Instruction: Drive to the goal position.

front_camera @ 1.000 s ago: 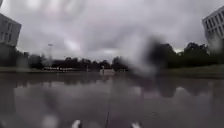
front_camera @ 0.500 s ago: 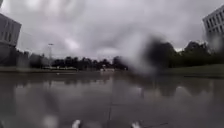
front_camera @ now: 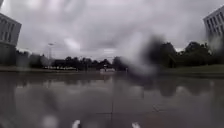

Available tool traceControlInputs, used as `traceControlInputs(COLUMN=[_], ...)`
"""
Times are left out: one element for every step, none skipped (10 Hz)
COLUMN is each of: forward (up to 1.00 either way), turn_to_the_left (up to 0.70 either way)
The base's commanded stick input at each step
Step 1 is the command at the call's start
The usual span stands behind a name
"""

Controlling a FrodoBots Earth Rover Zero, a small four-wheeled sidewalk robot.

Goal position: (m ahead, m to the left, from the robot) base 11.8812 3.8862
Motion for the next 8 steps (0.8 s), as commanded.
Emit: traceControlInputs(forward=[0.7,0.7,0.7,0.7,0.7,0.7,0.7,0.7], turn_to_the_left=[0.0,0.0,0.0,0.0,0.0,0.0,0.0,0.0])
